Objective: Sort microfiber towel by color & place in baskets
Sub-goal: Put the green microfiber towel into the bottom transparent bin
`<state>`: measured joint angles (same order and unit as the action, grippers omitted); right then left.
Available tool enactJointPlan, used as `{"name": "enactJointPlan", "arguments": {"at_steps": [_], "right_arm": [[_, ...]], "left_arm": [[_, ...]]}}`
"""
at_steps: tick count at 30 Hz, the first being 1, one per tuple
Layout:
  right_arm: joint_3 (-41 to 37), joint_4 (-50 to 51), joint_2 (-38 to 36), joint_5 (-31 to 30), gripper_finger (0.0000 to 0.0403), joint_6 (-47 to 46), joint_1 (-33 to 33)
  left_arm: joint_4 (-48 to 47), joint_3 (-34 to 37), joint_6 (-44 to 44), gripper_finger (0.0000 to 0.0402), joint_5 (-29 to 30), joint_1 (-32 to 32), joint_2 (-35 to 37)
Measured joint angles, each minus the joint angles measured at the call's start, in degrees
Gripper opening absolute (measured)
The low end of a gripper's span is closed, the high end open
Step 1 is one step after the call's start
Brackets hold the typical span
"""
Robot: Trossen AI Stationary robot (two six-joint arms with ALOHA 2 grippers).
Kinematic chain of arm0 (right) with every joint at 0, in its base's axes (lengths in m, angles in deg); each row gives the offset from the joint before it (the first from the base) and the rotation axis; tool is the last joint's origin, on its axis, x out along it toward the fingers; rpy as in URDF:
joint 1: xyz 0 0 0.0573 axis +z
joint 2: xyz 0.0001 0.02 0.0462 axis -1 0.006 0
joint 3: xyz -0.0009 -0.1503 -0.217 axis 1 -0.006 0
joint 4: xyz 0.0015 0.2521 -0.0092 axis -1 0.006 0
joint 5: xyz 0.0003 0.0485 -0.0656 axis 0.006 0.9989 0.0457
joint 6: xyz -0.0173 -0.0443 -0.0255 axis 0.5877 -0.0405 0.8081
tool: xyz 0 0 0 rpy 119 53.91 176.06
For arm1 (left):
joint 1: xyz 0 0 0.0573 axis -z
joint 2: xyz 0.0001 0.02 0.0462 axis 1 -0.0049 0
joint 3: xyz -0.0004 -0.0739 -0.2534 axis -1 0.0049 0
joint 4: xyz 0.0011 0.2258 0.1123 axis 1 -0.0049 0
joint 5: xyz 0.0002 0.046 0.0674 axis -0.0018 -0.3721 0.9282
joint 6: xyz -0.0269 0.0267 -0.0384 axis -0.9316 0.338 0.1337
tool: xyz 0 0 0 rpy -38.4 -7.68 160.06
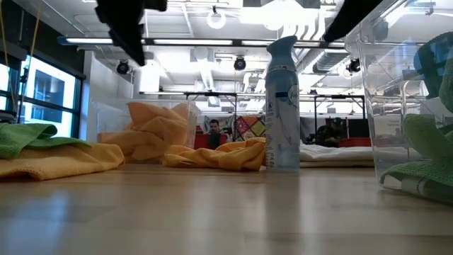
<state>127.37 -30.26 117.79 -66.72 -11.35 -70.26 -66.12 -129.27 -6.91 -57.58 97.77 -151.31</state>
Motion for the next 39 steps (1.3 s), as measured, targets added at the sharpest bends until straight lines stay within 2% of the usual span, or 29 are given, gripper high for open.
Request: {"name": "enactJointPlan", "arguments": {"at_steps": [4,12,16,18,22,29,34,39], "right_arm": [[4.37,4.09,3.31,-1.77,0.0,-2.62,0.75],[7.58,12.43,7.07,-0.52,0.0,-12.37,1.17],[7.58,13.75,7.63,-1.16,0.0,-15.29,2.69],[7.58,13.96,7.66,-2.36,0.0,-16.26,3.47],[7.58,14.08,7.66,-5.41,0.0,-18.32,4.84],[7.58,13.89,7.66,-6.39,0.0,-18.42,5.4],[7.58,13.75,7.66,-7.13,0.0,-18.43,5.35],[7.58,13.71,7.66,-7.67,0.0,-18.43,5.35]], "left_arm": [[-6.85,0.0,-7.97,0.0076,0.35,0.0,1.77],[-22.63,0.0,-35.77,0.0076,2.77,0.31,3.54],[-27.12,0.33,-41.8,0.0076,4.2,0.51,3.55],[-27.05,2.48,-43.44,0.0076,4.65,0.59,3.92],[-24.51,10.51,-46.0,0.0076,1.05,0.59,5.46],[-8.49,23.36,-47.97,0.0076,-6.09,0.59,10.0],[-2.75,27.35,-50.14,0.0076,-7.37,0.59,11.99],[-3.25,29.4,-49.53,0.0075,-7.48,0.59,11.78]]}}
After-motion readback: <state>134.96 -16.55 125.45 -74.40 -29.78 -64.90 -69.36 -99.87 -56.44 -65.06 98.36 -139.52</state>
